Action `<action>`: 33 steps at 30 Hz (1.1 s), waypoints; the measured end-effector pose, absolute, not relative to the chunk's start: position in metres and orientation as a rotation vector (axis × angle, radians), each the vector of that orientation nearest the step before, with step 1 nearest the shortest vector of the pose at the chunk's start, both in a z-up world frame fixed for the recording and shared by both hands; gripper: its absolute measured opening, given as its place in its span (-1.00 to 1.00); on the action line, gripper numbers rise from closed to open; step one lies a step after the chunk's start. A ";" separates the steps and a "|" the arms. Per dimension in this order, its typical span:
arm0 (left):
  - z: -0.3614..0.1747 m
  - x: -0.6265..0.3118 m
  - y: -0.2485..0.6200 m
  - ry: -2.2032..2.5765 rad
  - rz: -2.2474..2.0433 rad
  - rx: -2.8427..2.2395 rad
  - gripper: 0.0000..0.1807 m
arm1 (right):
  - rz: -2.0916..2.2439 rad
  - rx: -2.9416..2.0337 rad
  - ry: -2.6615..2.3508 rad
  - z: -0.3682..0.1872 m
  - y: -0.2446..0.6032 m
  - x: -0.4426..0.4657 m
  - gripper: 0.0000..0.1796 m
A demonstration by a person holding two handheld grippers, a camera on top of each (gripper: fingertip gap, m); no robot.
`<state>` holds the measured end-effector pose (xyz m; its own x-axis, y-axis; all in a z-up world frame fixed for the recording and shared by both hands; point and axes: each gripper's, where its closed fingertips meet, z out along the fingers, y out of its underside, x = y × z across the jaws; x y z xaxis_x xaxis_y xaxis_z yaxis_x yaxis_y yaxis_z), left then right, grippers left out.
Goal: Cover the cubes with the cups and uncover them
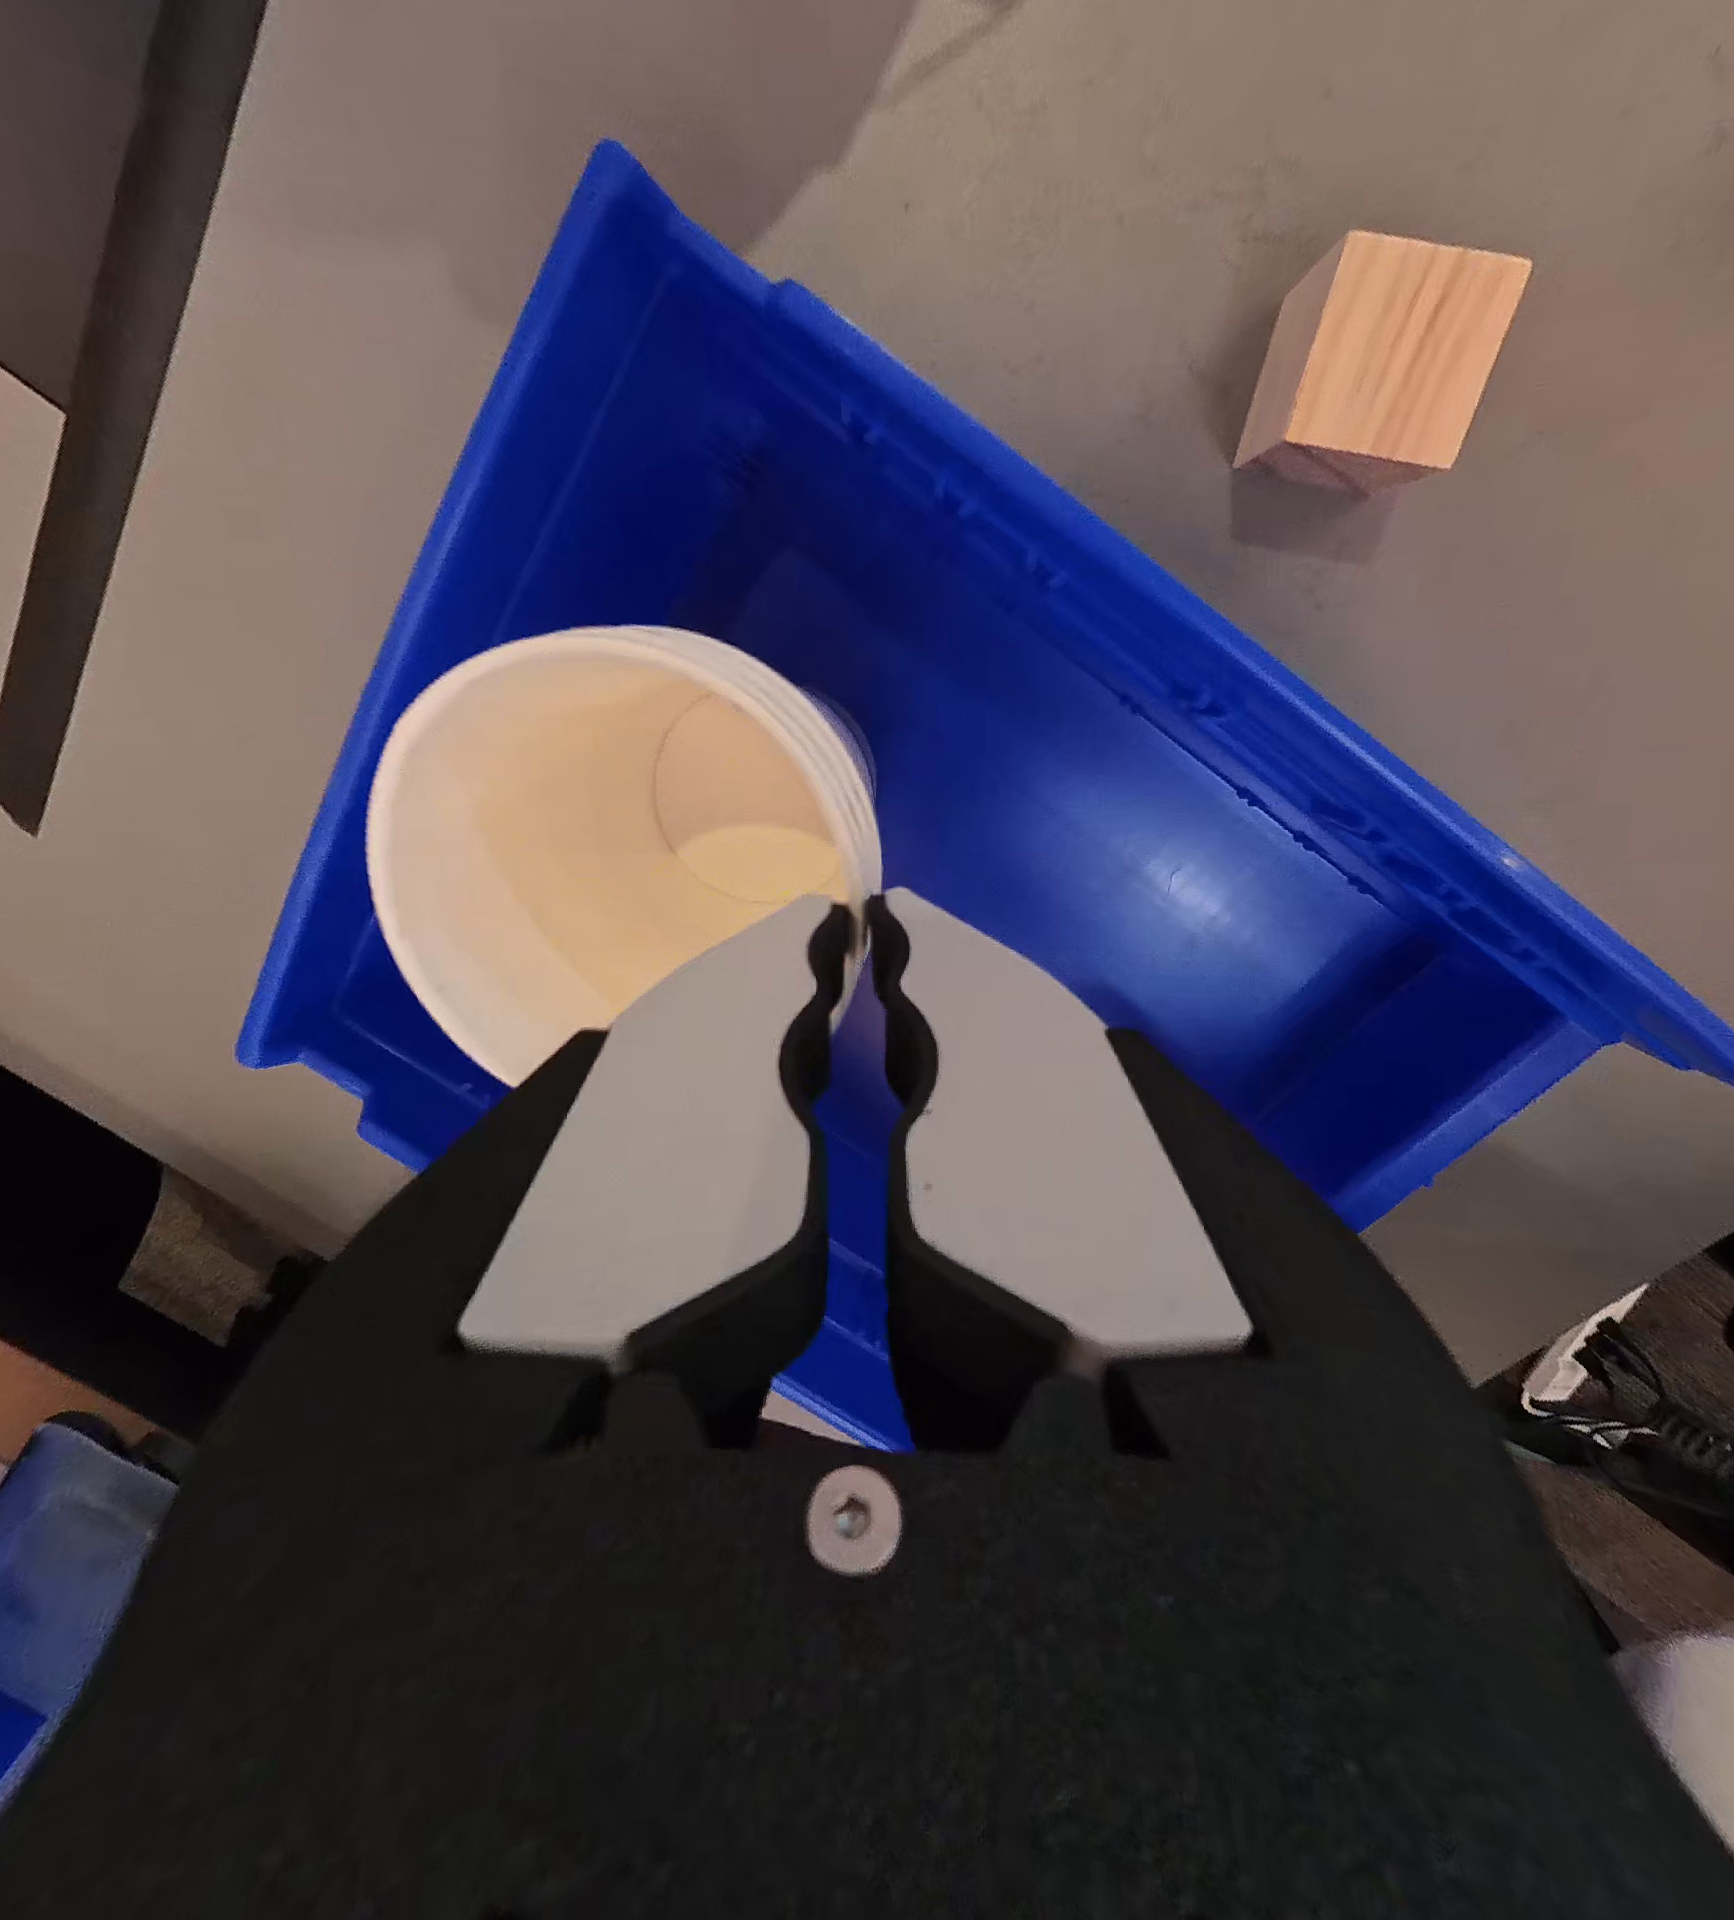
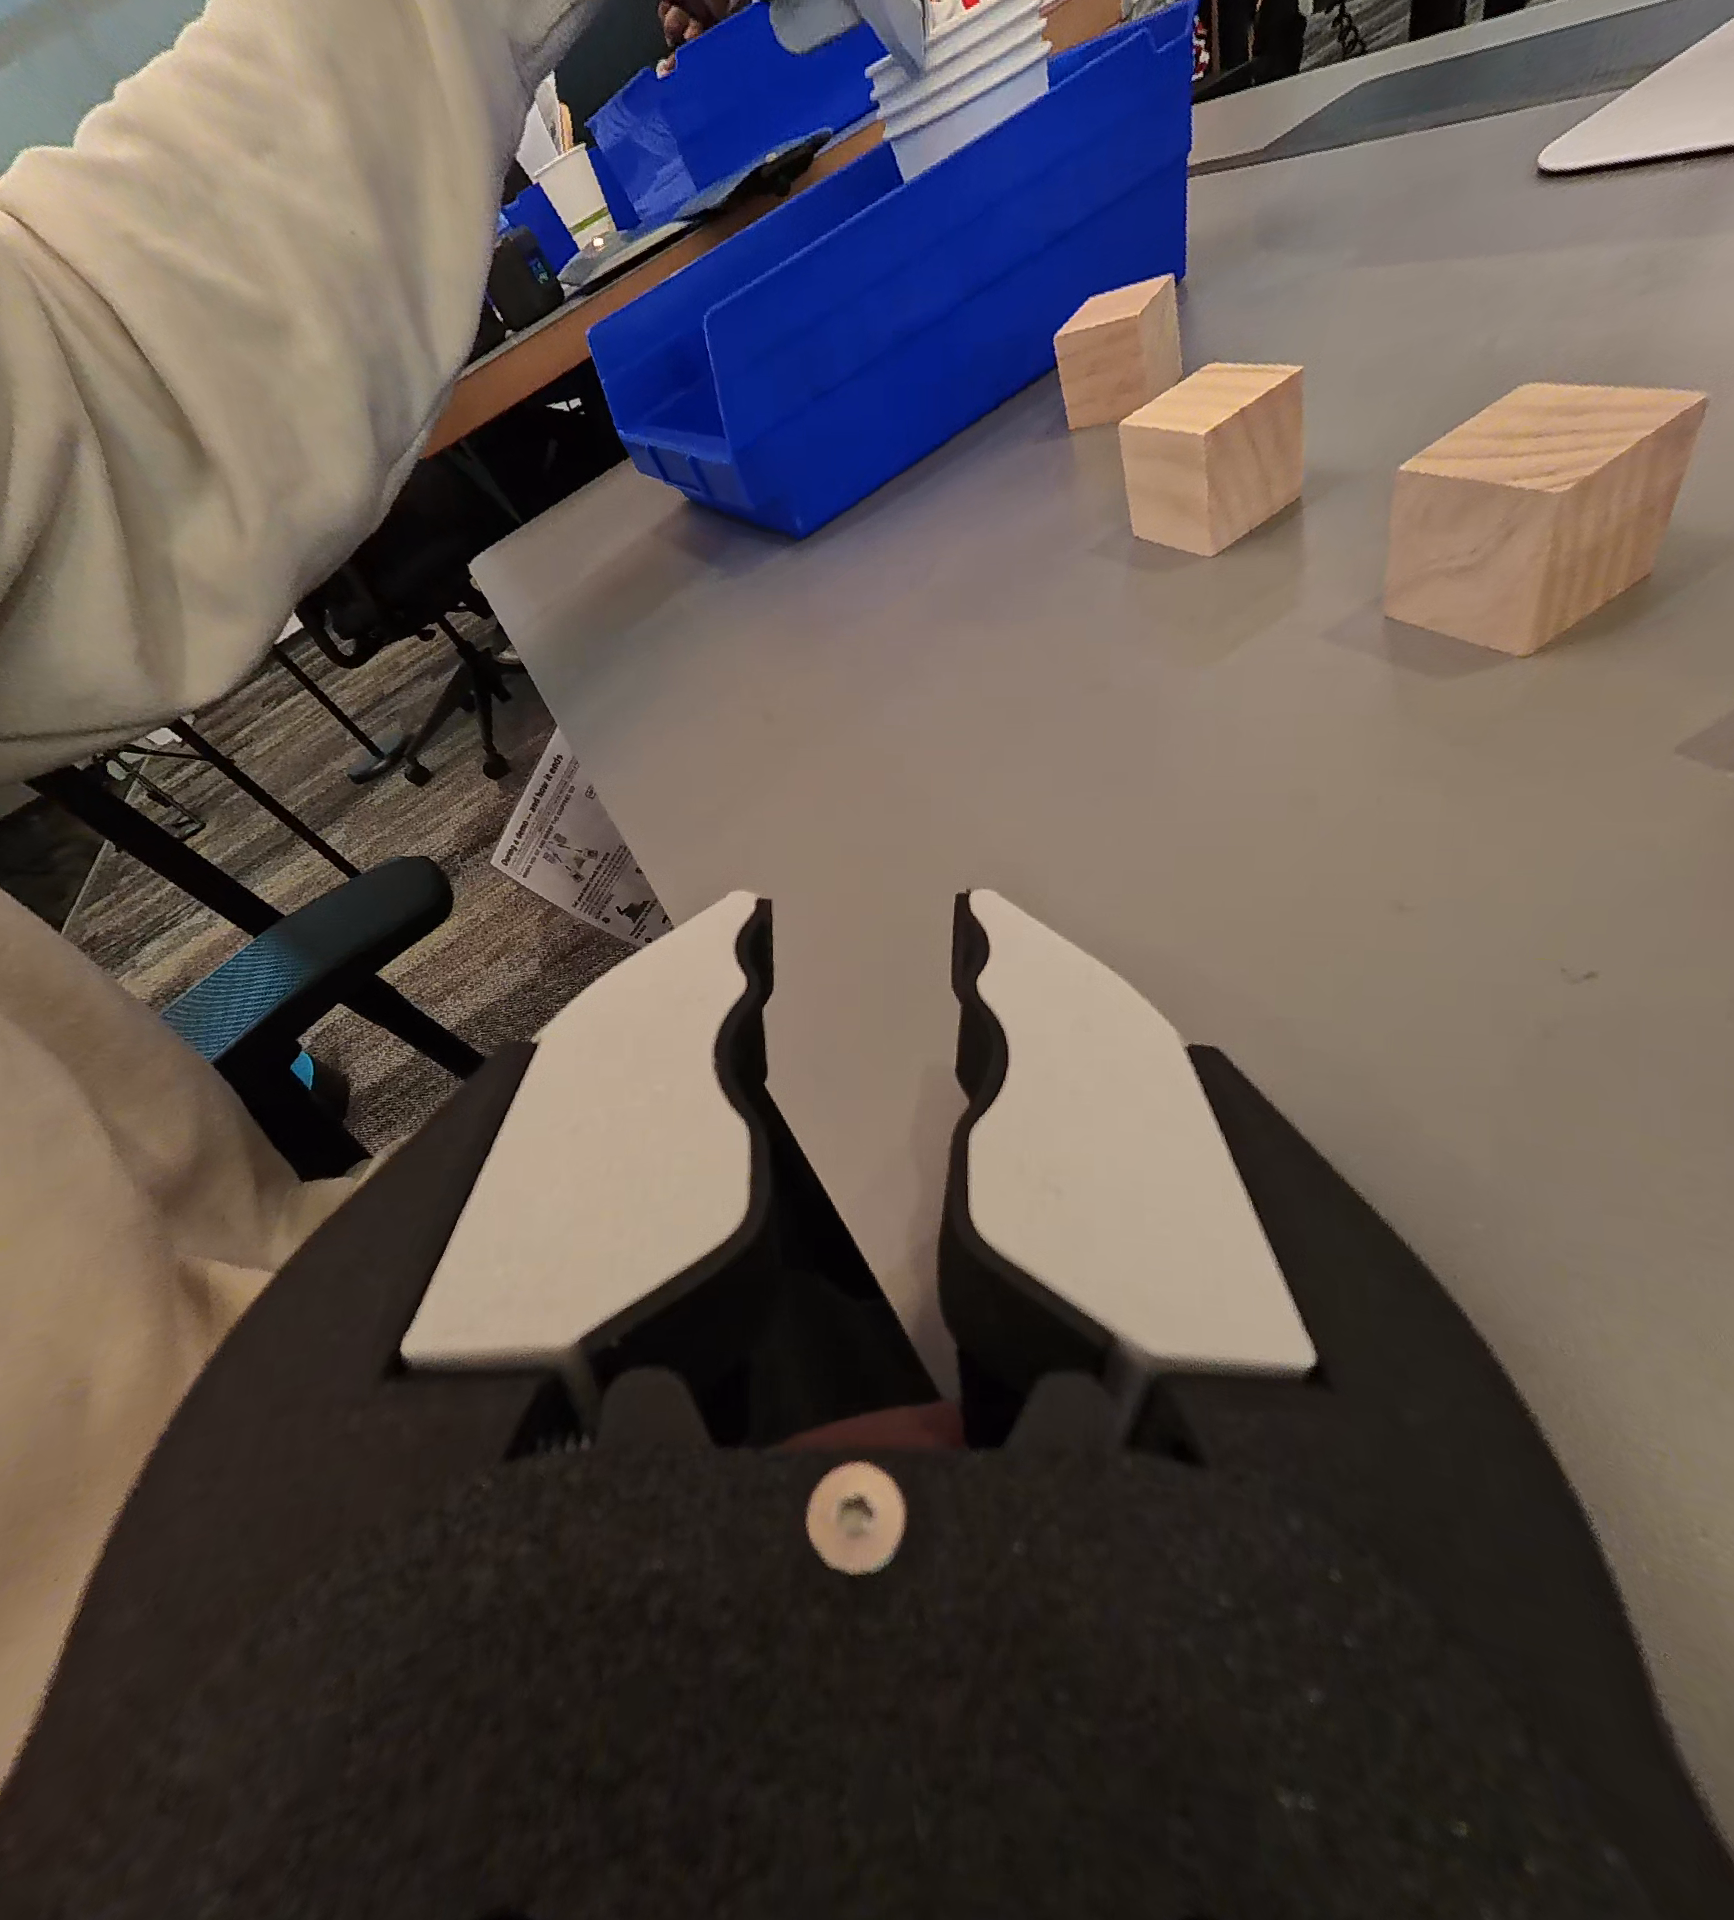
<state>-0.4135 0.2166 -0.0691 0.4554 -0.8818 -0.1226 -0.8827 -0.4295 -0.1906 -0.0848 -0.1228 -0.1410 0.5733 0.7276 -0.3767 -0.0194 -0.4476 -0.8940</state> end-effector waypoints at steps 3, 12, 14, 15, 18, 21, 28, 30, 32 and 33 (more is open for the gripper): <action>-0.069 -0.412 0.216 1.528 0.002 -2.476 -0.95 | 0.976 -1.843 -0.578 -0.141 -0.123 -0.085 -0.64; -0.069 -0.415 0.215 1.533 0.031 -2.478 -0.86 | 0.974 -1.850 -0.609 -0.142 -0.127 -0.090 -0.64; -0.067 -0.413 0.216 1.525 0.020 -2.469 -0.92 | 0.976 -1.851 -0.615 -0.142 -0.128 -0.090 -0.64; -0.066 -0.412 0.215 1.526 0.007 -2.466 -0.92 | 0.976 -1.850 -0.616 -0.142 -0.128 -0.091 -0.64; -0.064 -0.411 0.215 1.530 -0.004 -2.468 -0.96 | 0.974 -1.851 -0.618 -0.142 -0.128 -0.090 -0.64; -0.063 -0.410 0.217 1.511 -0.011 -2.482 -0.96 | 0.975 -1.849 -0.616 -0.141 -0.128 -0.090 -0.64; -0.044 -0.414 0.219 1.493 0.045 -2.436 -0.96 | 0.975 -1.844 -0.613 -0.139 -0.128 -0.089 -0.64; -0.034 -0.414 0.219 1.477 0.035 -2.418 -0.96 | 0.975 -1.844 -0.615 -0.139 -0.129 -0.089 -0.64; -0.024 -0.415 0.221 1.464 0.054 -2.387 -0.96 | 0.971 -1.844 -0.618 -0.139 -0.129 -0.090 -0.64; -0.018 -0.416 0.222 1.455 0.068 -2.377 -0.96 | 0.970 -1.842 -0.618 -0.138 -0.129 -0.090 -0.64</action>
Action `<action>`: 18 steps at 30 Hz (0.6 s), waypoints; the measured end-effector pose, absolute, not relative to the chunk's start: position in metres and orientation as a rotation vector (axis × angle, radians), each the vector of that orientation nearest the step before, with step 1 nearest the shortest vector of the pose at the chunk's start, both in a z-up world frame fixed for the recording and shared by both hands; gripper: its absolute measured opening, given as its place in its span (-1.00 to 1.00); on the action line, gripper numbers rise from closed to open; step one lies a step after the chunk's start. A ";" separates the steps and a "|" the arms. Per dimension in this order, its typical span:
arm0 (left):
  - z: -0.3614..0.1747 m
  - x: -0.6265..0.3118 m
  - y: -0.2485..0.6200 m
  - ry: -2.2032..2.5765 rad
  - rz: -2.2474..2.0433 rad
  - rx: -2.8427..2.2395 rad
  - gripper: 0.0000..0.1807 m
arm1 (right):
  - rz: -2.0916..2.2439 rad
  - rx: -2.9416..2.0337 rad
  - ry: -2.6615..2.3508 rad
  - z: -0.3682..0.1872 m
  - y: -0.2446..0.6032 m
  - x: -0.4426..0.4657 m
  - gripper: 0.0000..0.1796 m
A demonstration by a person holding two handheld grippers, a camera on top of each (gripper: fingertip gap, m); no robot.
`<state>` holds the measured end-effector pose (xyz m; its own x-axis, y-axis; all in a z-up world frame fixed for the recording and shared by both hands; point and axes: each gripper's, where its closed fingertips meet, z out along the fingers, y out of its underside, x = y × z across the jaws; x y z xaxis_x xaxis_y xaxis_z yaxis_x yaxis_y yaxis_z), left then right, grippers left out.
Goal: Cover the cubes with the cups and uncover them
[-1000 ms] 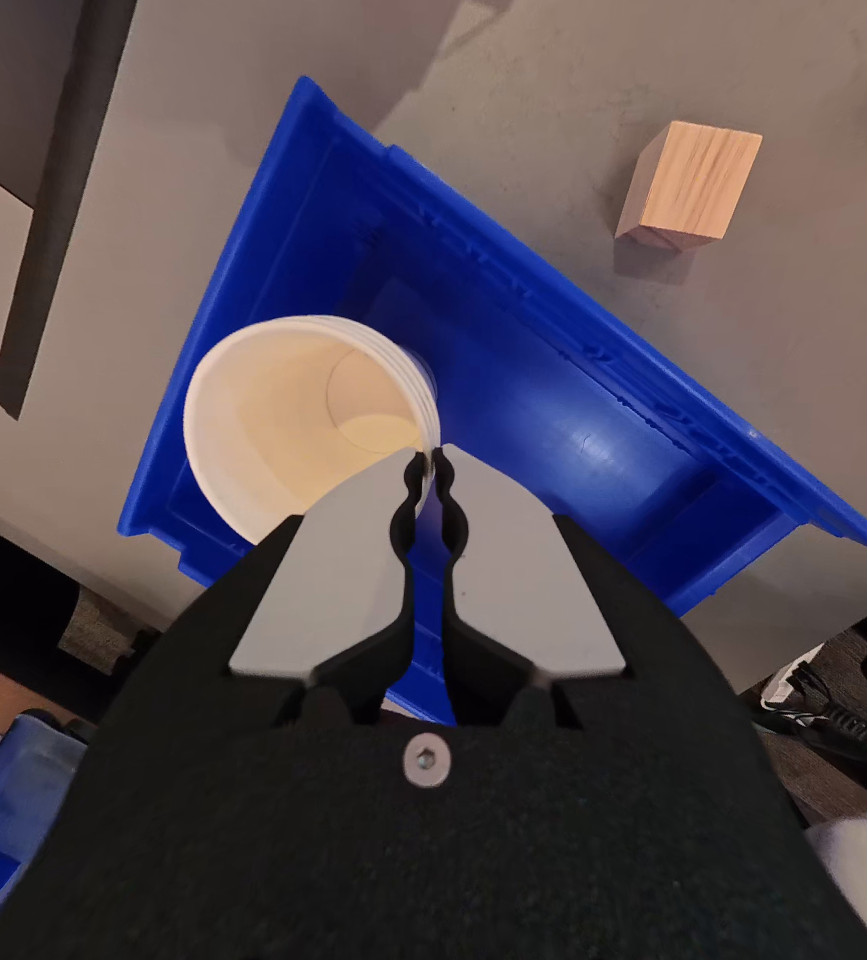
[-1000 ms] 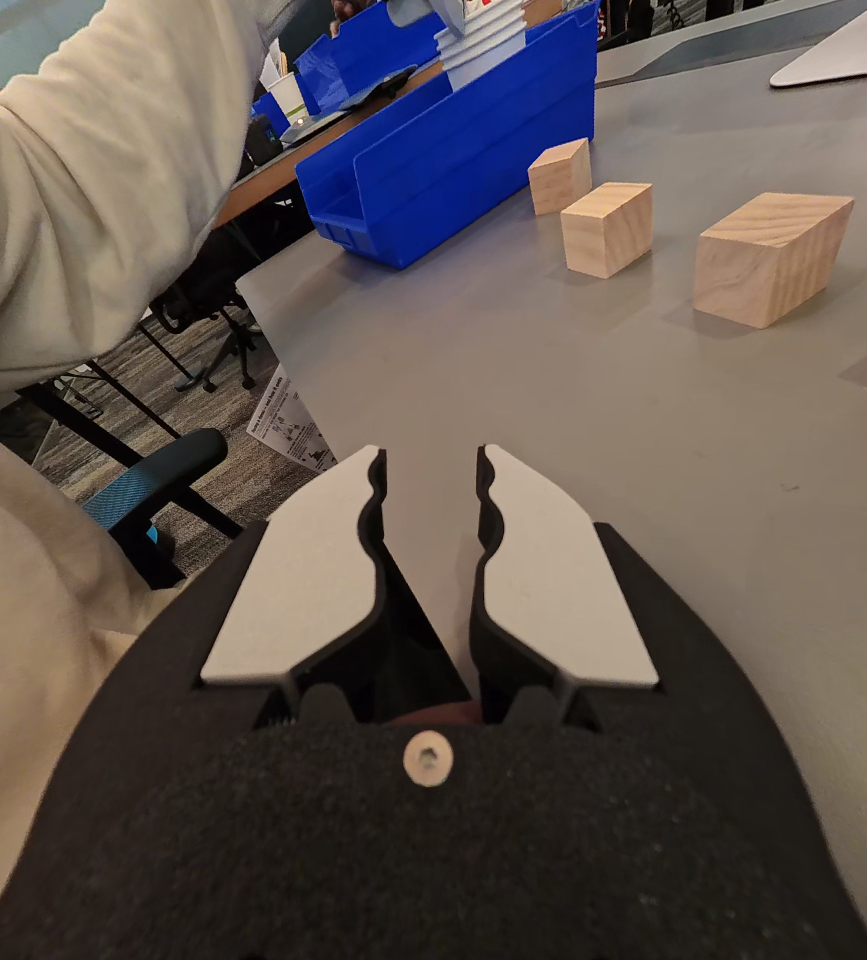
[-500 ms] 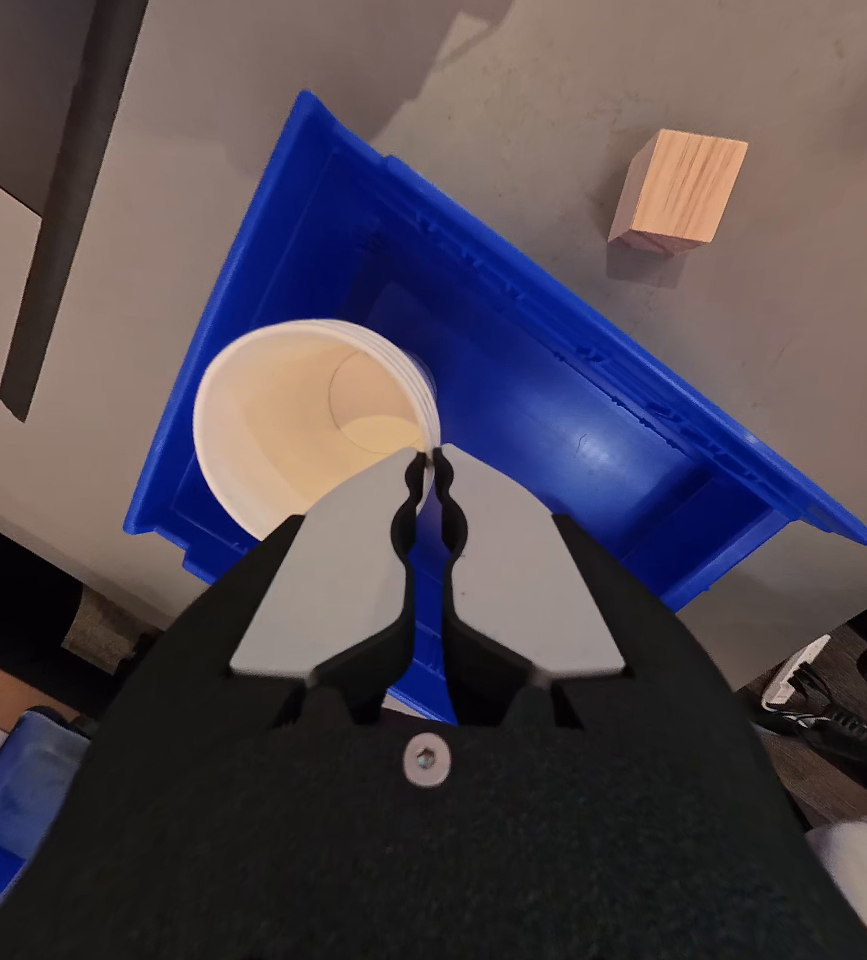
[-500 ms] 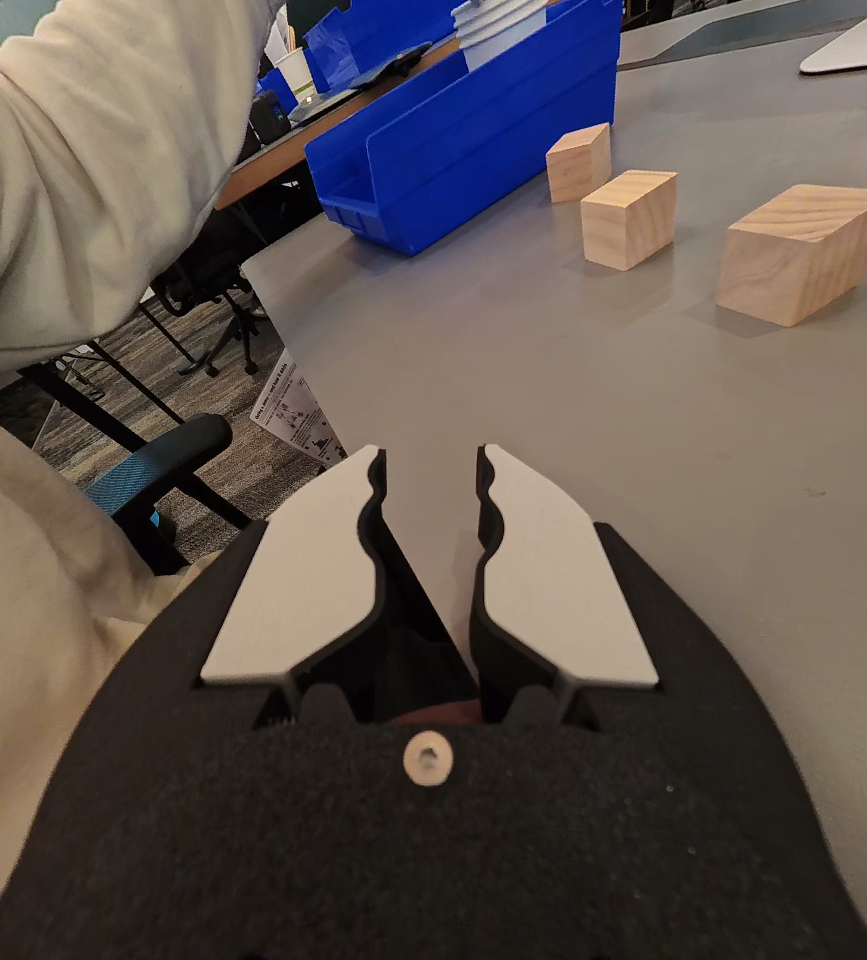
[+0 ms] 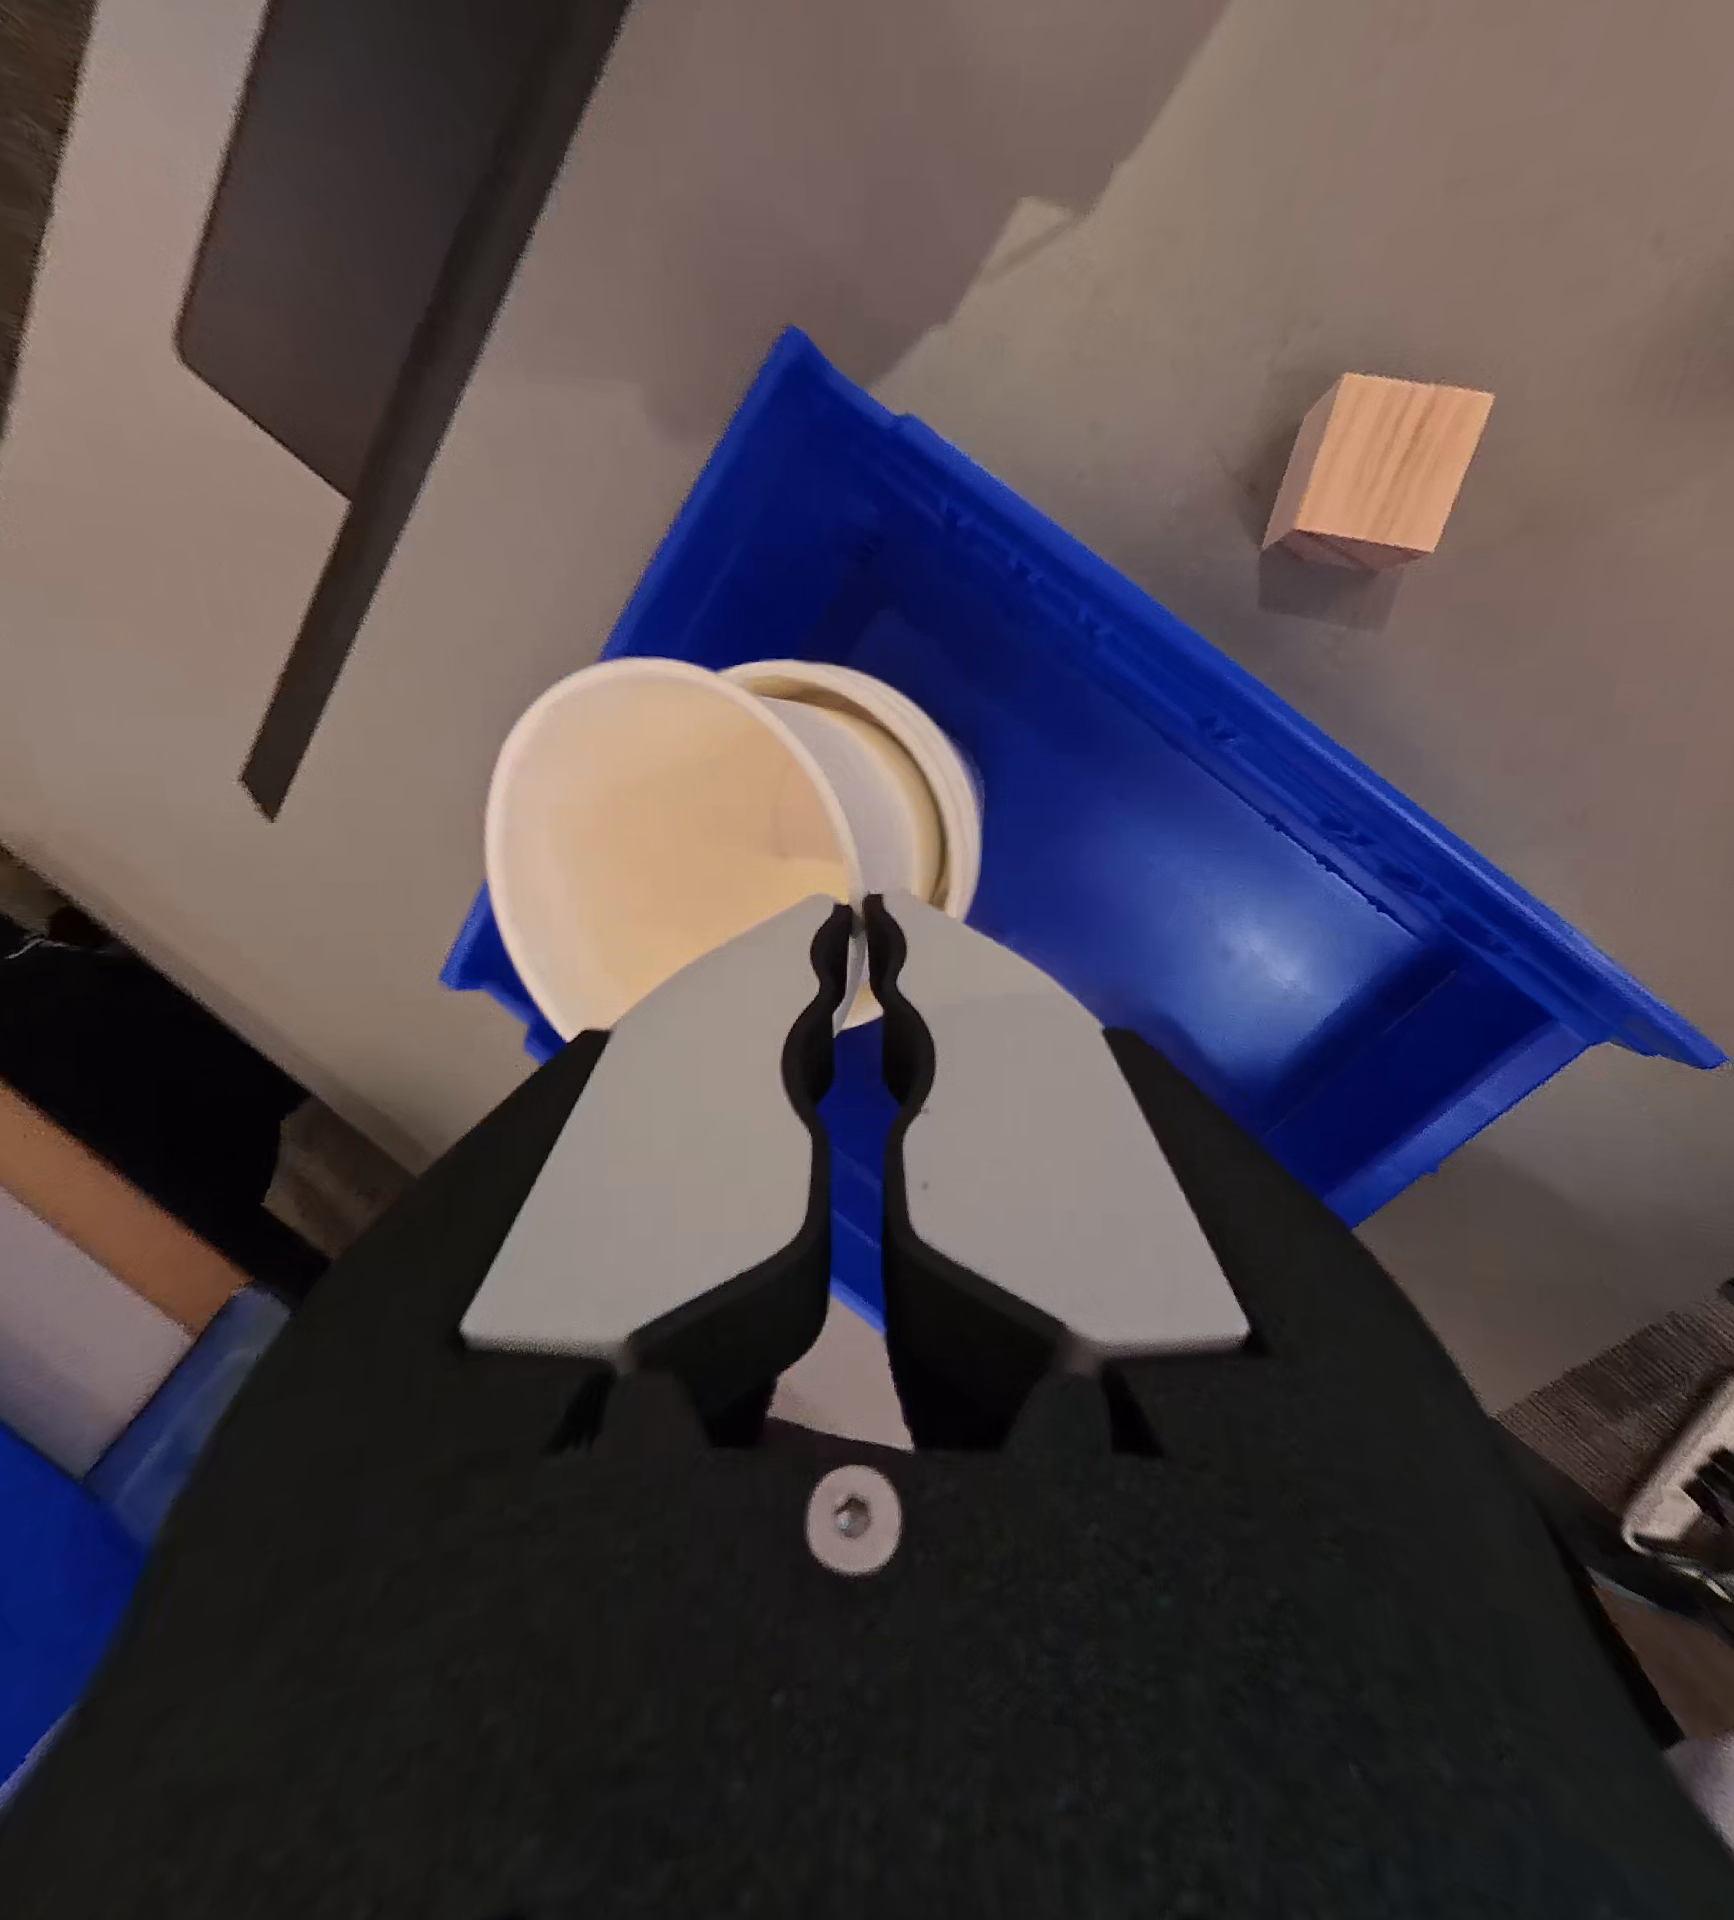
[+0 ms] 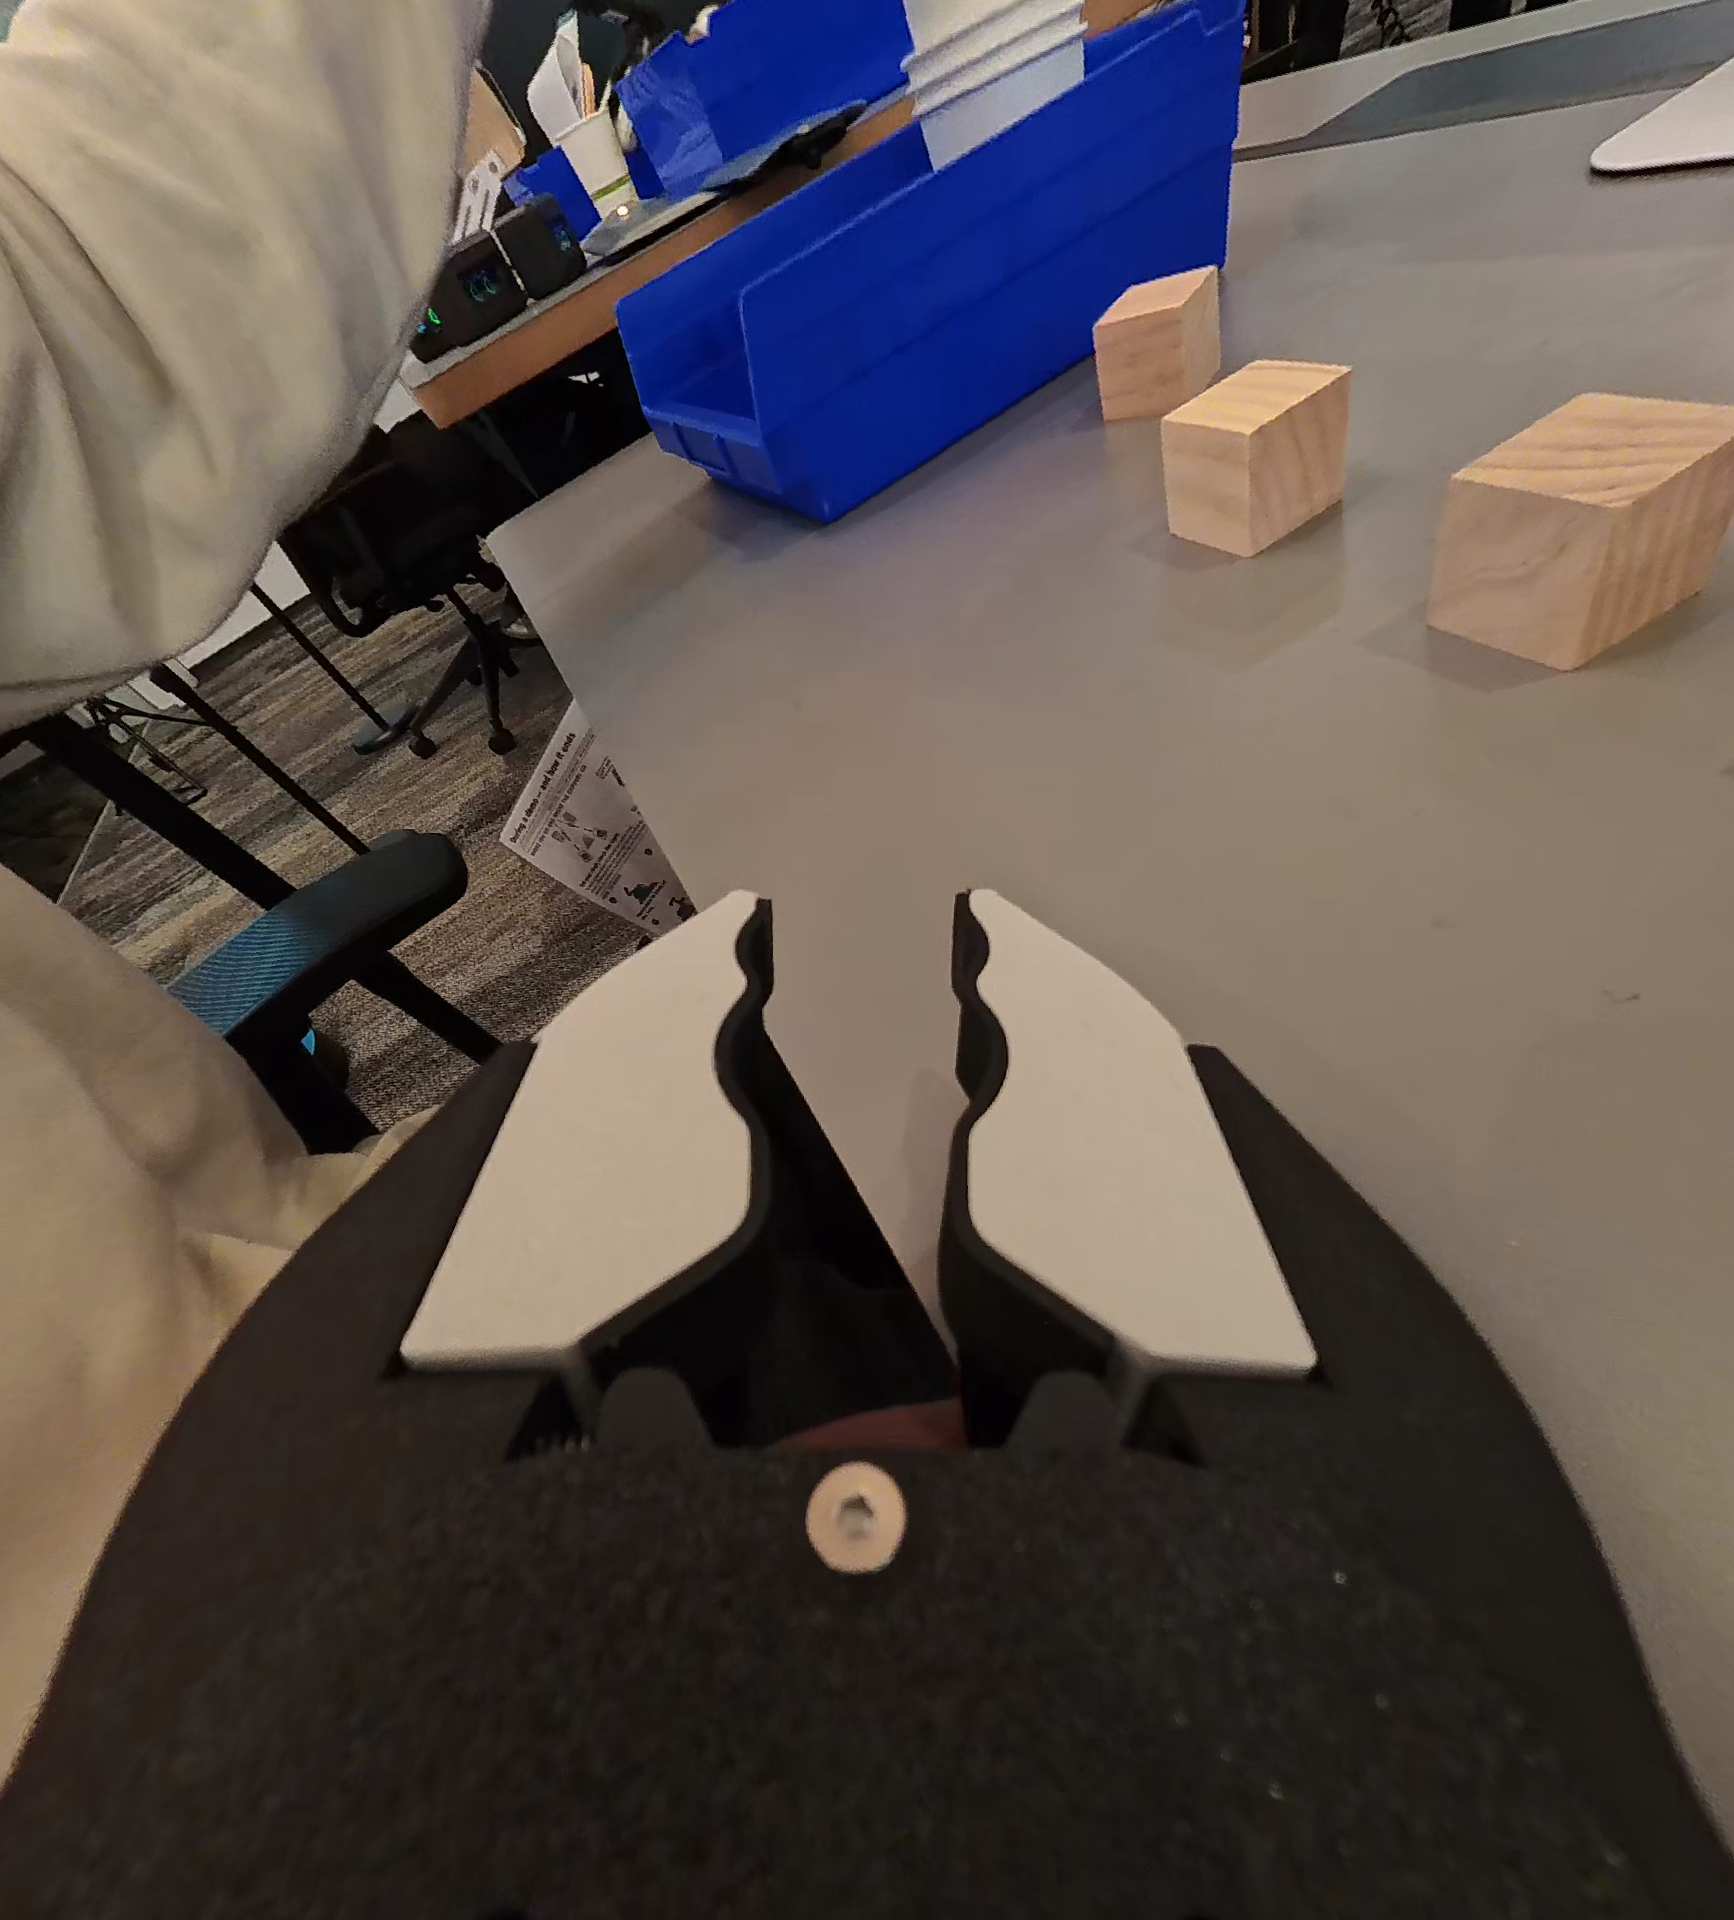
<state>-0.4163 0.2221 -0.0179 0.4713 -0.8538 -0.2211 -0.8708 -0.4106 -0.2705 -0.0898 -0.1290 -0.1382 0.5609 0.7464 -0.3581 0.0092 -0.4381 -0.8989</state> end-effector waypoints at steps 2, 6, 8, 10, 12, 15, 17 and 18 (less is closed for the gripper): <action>-0.001 -0.420 0.227 1.424 0.105 -2.339 -0.96 | 0.969 -1.837 -0.617 -0.137 -0.129 -0.090 -0.64; 0.052 -0.421 0.234 1.327 0.136 -2.219 -0.97 | 0.968 -1.829 -0.605 -0.134 -0.128 -0.088 -0.64; 0.081 -0.417 0.229 1.306 0.134 -2.145 -0.97 | 0.974 -1.823 -0.591 -0.132 -0.127 -0.086 -0.64; 0.105 -0.408 0.218 1.304 0.114 -2.071 -0.97 | 0.994 -1.819 -0.579 -0.131 -0.127 -0.086 -0.64; 0.119 -0.397 0.204 1.335 0.093 -2.013 -0.97 | 1.008 -1.819 -0.570 -0.131 -0.127 -0.086 -0.64; 0.127 -0.380 0.186 1.373 0.061 -1.941 -0.97 | 1.016 -1.822 -0.570 -0.133 -0.127 -0.088 -0.64; 0.126 -0.362 0.173 1.395 -0.018 -1.890 -0.96 | 1.024 -1.821 -0.571 -0.133 -0.126 -0.092 -0.64; 0.125 -0.352 0.166 1.404 -0.064 -1.859 -0.97 | 1.032 -1.817 -0.569 -0.131 -0.125 -0.094 -0.64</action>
<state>-0.3516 0.1662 0.1246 0.3859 -0.8313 -0.4000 -0.7915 -0.0756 -0.6065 -0.0936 -0.1254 -0.1312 0.5376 0.7389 -0.4063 -0.0509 -0.4525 -0.8903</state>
